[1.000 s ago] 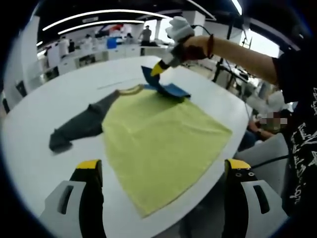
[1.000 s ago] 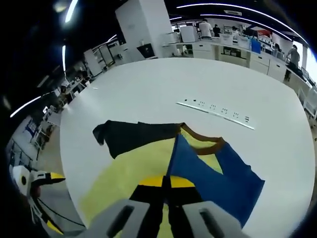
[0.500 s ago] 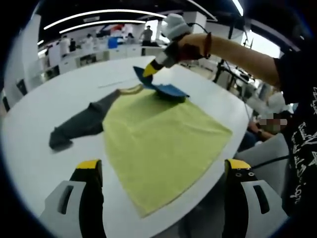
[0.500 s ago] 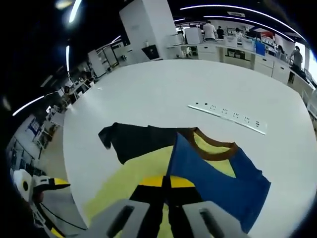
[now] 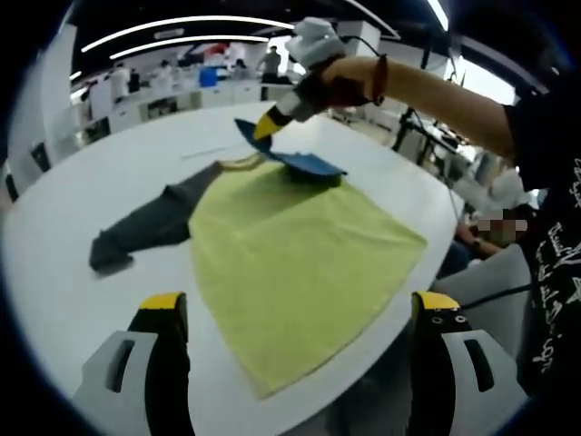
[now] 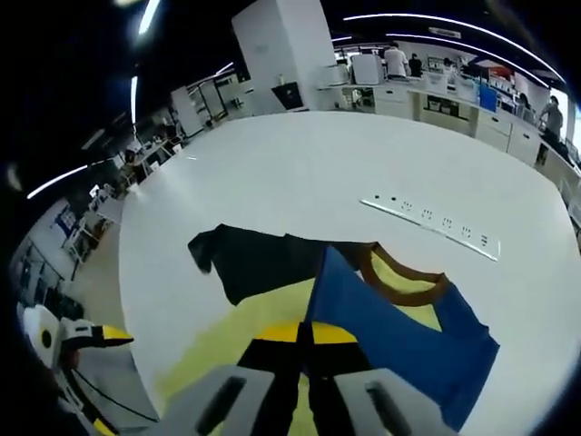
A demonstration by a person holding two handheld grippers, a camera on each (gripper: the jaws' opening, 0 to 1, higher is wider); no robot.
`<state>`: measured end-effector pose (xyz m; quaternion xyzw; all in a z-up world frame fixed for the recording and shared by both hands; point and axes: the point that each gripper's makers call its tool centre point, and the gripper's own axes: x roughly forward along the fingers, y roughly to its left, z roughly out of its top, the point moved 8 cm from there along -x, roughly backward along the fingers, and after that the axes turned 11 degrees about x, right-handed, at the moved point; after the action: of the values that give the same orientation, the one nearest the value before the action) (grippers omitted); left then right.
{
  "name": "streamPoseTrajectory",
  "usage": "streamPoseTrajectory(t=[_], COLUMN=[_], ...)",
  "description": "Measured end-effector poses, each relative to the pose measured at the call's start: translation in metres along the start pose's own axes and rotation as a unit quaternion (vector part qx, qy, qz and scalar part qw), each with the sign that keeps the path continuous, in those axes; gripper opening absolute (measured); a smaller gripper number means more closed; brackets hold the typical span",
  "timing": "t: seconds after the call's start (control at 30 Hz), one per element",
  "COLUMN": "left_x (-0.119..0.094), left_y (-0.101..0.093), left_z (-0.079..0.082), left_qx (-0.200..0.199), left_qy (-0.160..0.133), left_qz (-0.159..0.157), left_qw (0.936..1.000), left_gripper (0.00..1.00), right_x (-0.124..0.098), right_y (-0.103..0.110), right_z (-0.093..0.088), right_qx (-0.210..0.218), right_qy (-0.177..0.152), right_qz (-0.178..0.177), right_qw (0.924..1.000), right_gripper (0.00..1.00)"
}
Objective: Fold the garment on the visible template until the final outline fits inside the template.
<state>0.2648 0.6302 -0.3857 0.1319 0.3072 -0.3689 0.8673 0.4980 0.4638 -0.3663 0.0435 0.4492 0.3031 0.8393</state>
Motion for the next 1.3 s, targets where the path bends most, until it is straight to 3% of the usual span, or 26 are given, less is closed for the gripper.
streamPoseTrajectory(t=[0.33,0.93,1.3], left_x=[-0.001,-0.003,-0.004], left_y=[0.002,0.005,0.011], left_z=[-0.003,-0.011,-0.014], left_qx=[-0.002,-0.012,-0.014], left_qy=[0.001,0.008,-0.001], left_qz=[0.005,0.007,0.014], left_qw=[1.0000,0.9999,0.9998], left_gripper=[0.99,0.99,0.99], right_x=[0.006,0.024,0.051], right_y=[0.015,0.031,0.031], right_z=[0.001,-0.010,-0.019], right_qx=[-0.011,-0.025,-0.010], right_qy=[-0.011,0.003,0.017], right_qz=[0.026,0.051,0.051], right_qw=[0.9995,0.9984,0.9985], right_gripper=[0.00,0.00,0.00])
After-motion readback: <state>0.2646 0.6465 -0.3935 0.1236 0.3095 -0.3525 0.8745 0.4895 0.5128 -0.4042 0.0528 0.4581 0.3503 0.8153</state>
